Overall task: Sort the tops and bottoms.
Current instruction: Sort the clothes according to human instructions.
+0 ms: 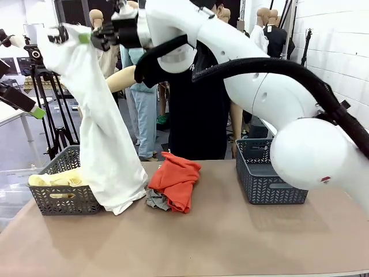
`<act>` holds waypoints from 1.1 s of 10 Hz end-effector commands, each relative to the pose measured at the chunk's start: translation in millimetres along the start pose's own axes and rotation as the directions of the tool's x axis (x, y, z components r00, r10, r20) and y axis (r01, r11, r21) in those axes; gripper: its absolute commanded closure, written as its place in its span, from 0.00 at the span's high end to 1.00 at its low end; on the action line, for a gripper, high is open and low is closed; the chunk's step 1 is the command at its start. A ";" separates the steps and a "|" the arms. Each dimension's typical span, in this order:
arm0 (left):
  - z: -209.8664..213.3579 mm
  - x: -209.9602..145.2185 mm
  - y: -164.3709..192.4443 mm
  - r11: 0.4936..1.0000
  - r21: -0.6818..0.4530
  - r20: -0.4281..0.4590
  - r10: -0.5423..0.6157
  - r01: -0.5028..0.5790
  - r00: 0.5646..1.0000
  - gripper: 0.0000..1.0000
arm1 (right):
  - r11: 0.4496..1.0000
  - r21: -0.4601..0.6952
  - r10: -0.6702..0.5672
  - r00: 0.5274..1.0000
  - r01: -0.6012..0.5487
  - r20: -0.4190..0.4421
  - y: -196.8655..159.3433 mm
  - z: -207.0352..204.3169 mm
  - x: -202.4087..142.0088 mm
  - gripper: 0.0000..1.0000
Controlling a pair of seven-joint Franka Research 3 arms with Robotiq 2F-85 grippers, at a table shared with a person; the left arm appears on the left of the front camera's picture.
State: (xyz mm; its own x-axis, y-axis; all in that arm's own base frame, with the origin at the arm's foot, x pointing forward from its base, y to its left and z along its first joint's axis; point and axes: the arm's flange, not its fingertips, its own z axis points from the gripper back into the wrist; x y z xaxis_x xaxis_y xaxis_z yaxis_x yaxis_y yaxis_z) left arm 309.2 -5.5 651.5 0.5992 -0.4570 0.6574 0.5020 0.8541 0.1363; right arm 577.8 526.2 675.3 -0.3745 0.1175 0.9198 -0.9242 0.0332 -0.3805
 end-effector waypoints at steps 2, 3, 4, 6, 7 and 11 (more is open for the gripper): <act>0.8 2.3 1.1 1.000 0.010 -0.004 0.011 -0.011 1.000 0.99 | 0.989 0.108 -0.093 0.993 0.100 -0.070 -140.8 -125.4 -25.8 0.00; 0.8 2.3 1.1 1.000 0.010 -0.004 0.011 -0.011 1.000 0.99 | 0.981 0.144 -0.115 0.990 0.126 -0.087 -142.4 -148.3 -44.6 0.00; 0.8 2.3 1.1 1.000 0.010 -0.004 0.011 -0.011 1.000 0.99 | 0.973 0.184 -0.121 0.986 0.141 -0.112 -141.8 -171.8 -59.8 0.00; 0.8 2.3 1.1 1.000 0.010 -0.004 0.011 -0.011 1.000 0.99 | 0.947 0.247 -0.148 0.961 0.205 -0.232 -140.2 -207.2 -83.5 0.00; 0.8 2.3 1.1 1.000 0.010 -0.004 0.011 -0.011 1.000 0.99 | 0.936 0.261 -0.164 0.947 0.238 -0.276 -138.4 -216.4 -92.0 0.00; 0.8 2.3 1.1 1.000 0.010 -0.004 0.011 -0.011 1.000 0.99 | 0.951 0.235 -0.152 0.964 0.203 -0.217 48.5 -60.0 -112.0 0.00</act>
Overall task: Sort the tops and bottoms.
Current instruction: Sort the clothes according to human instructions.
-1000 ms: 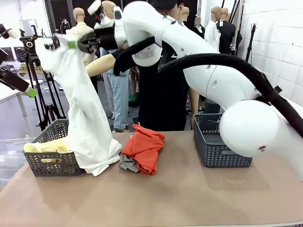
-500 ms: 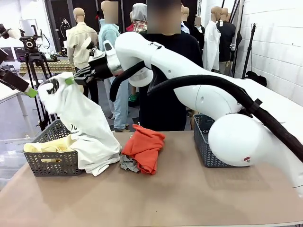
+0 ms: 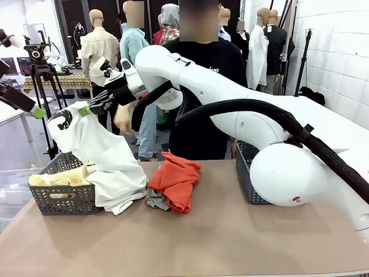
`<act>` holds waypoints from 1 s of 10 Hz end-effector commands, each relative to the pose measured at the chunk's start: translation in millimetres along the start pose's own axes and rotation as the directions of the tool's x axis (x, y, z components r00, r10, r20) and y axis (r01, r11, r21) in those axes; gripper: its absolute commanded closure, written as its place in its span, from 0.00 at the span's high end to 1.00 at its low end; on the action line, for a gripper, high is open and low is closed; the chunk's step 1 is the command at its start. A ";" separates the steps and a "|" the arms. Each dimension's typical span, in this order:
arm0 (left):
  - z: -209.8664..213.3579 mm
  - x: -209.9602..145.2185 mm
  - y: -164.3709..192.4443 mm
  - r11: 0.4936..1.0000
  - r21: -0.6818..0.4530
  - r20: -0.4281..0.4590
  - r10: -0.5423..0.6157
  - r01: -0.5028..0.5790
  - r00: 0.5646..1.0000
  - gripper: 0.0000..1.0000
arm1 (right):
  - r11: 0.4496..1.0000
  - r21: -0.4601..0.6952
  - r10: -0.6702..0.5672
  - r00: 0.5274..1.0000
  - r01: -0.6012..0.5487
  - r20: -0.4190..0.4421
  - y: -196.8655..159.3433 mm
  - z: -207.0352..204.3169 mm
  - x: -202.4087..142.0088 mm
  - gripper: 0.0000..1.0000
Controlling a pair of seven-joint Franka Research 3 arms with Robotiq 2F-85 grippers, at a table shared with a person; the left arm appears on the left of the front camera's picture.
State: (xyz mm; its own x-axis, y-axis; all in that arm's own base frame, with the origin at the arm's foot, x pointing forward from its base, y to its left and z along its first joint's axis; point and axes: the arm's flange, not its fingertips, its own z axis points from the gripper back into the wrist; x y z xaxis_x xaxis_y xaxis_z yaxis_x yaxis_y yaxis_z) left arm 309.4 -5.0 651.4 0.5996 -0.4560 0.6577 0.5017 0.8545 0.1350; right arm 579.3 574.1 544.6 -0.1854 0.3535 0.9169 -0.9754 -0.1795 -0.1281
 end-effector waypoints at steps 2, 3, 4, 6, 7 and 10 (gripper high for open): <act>0.8 2.5 0.6 1.000 0.011 -0.004 0.010 -0.010 1.000 0.99 | 1.000 -0.010 0.023 0.999 -0.023 0.027 -0.6 1.2 3.2 0.00; 0.8 2.5 0.6 1.000 0.011 -0.004 0.010 -0.010 1.000 0.99 | 1.000 -0.010 0.023 0.999 -0.023 0.027 -0.6 1.2 3.2 0.00; 0.8 2.5 0.6 1.000 0.011 -0.004 0.010 -0.010 1.000 0.99 | 1.000 -0.010 0.023 0.999 -0.023 0.027 -0.6 1.2 3.2 0.00; 0.8 2.5 0.6 1.000 0.011 -0.004 0.010 -0.010 1.000 0.99 | 1.000 -0.010 0.023 0.999 -0.023 0.027 -0.6 1.2 3.2 0.00; 0.8 2.5 0.6 1.000 0.011 -0.004 0.010 -0.010 1.000 0.99 | 1.000 -0.010 0.023 0.999 -0.023 0.027 -0.6 1.2 3.2 0.00; 0.8 2.5 0.6 1.000 0.011 -0.004 0.010 -0.010 1.000 0.99 | 0.991 0.111 0.084 0.994 -0.077 -0.063 -81.7 -36.3 17.9 0.00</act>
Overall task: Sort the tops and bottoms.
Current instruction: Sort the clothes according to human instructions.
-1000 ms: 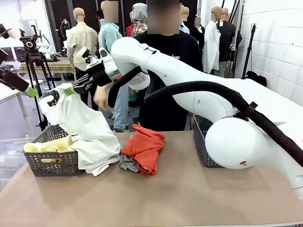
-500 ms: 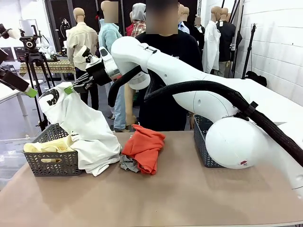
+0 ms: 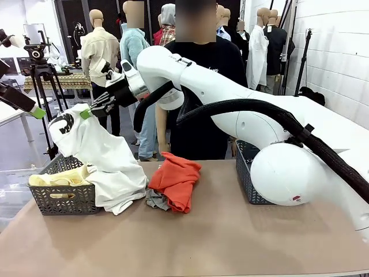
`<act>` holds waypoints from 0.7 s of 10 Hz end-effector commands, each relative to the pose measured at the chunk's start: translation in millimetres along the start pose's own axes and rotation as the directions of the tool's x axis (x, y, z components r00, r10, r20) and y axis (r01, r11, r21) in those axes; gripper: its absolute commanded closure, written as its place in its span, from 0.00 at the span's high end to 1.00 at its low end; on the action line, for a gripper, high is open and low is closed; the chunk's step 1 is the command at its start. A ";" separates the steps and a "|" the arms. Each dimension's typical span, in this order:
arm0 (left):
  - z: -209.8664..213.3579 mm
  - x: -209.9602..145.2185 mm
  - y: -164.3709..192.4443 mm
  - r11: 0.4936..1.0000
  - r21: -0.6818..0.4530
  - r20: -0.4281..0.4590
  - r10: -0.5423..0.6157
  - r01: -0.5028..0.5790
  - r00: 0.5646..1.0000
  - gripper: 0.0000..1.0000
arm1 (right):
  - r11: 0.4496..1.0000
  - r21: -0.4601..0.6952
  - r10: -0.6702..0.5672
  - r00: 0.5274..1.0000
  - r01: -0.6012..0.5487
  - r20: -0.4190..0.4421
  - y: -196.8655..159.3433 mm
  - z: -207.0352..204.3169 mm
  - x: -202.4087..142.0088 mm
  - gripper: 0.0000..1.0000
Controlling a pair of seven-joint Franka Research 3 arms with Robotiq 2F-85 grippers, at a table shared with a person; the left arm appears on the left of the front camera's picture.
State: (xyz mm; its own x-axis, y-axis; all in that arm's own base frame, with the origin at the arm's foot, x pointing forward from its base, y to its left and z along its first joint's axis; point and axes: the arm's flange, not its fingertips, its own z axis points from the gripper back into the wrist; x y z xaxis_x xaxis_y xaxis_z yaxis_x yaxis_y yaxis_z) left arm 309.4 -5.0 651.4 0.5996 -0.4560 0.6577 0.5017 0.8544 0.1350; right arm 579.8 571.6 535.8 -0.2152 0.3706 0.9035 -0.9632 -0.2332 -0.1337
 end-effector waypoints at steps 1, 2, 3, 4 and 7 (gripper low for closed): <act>0.8 2.5 0.6 1.000 0.011 -0.004 0.010 -0.010 1.000 0.99 | 0.992 0.107 0.074 0.991 -0.062 -0.110 -126.2 -55.2 38.4 0.00; 0.8 2.5 0.6 1.000 0.011 -0.004 0.010 -0.010 1.000 0.99 | 0.984 0.172 0.077 0.984 -0.049 -0.159 -163.5 -82.7 47.4 0.00; 0.8 2.5 0.6 1.000 0.011 -0.004 0.010 -0.010 1.000 0.99 | 0.976 0.216 0.081 0.977 -0.037 -0.199 -192.9 -108.9 52.1 0.00; 0.8 2.5 0.6 1.000 0.011 -0.004 0.010 -0.010 1.000 0.99 | 0.976 0.209 0.029 0.924 0.056 -0.381 -255.3 -179.9 36.3 0.00; 0.8 2.5 0.6 1.000 0.011 -0.004 0.010 -0.010 1.000 0.99 | 0.978 0.190 0.001 0.916 0.082 -0.400 -264.4 -187.5 30.4 0.00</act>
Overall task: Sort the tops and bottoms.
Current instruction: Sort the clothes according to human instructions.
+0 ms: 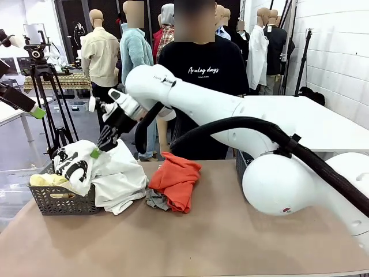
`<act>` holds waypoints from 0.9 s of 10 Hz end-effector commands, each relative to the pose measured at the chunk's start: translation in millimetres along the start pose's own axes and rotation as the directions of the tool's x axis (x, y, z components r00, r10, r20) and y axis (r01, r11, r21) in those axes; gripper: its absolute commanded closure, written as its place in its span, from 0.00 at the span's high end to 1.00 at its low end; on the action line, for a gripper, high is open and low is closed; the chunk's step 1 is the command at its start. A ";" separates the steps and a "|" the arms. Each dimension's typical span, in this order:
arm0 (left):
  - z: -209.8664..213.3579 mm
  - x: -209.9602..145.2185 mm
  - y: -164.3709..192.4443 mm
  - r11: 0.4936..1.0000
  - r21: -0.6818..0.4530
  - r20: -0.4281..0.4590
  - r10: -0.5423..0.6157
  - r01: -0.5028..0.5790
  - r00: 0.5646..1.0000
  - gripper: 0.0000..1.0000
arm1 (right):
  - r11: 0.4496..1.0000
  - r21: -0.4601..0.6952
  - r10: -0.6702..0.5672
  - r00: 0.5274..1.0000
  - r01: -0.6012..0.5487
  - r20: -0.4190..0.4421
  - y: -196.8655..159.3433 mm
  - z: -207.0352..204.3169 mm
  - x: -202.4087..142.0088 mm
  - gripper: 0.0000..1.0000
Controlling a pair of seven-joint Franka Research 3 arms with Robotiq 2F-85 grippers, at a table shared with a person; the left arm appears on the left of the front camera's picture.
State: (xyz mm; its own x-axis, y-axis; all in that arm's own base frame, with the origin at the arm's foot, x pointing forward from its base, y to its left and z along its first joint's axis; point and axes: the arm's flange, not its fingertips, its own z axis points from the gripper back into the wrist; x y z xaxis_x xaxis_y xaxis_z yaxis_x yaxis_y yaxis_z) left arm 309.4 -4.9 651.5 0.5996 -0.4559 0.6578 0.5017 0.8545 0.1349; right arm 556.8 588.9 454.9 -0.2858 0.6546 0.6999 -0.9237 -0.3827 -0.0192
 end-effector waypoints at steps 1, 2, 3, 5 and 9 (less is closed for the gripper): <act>0.8 2.5 0.5 1.000 0.011 -0.004 0.010 -0.010 1.000 0.99 | 1.000 -0.012 0.020 0.999 -0.020 0.051 -1.1 12.8 6.8 0.00; 0.8 2.5 0.5 1.000 0.011 -0.004 0.010 -0.010 1.000 0.99 | 1.000 -0.012 0.020 0.999 -0.020 0.051 -1.1 12.8 6.8 0.00; 0.8 2.5 0.5 1.000 0.011 -0.004 0.010 -0.010 1.000 0.99 | 1.000 -0.012 0.020 0.999 -0.020 0.051 -1.1 12.8 6.8 0.00; 0.8 2.5 0.5 1.000 0.011 -0.004 0.010 -0.010 1.000 0.99 | 1.000 -0.009 0.008 1.000 -0.008 0.024 -0.4 8.4 5.1 0.00; 0.8 2.5 0.5 1.000 0.011 -0.004 0.010 -0.010 1.000 0.99 | 0.897 -0.393 -0.215 0.976 0.204 0.015 -80.5 -23.1 79.7 0.00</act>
State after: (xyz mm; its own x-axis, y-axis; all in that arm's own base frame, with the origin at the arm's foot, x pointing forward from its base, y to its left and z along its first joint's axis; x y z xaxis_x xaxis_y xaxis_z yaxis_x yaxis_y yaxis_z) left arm 309.4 -4.9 651.5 0.5995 -0.4558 0.6578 0.5017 0.8545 0.1349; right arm 553.9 621.1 481.9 -0.1549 0.6289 0.7619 -0.9871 -0.0679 -0.1446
